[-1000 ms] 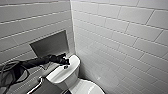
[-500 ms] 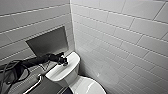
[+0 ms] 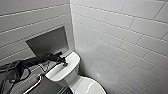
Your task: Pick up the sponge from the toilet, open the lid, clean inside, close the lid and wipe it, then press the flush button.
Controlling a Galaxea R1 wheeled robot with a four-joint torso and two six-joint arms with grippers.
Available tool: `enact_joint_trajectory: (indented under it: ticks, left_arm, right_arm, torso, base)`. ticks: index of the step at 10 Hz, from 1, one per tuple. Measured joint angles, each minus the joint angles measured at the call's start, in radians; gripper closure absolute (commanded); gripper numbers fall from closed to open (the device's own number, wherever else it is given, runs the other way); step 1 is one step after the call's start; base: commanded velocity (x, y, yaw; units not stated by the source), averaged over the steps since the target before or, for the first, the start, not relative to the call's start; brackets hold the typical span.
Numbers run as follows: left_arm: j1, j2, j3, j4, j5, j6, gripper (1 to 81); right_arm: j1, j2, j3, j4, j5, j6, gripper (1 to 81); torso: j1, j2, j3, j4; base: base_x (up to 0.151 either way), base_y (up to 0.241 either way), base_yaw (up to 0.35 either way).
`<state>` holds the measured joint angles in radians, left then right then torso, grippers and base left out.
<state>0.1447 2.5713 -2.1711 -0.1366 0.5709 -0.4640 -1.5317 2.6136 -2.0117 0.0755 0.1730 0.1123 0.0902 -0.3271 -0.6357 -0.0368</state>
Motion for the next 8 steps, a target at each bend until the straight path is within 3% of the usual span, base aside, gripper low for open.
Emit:
enact_joint_trajectory:
  ticks: [8]
  left_arm:
    - [-0.002,0.064,-0.117,-0.005,-0.01,-0.009,81.1]
  right_arm:
    - [0.003,0.003,0.001,0.001,0.003,0.0,81.1]
  torso:
    - [0.001,0.0,-0.02,0.0]
  base:
    - [0.0,0.0,0.0]
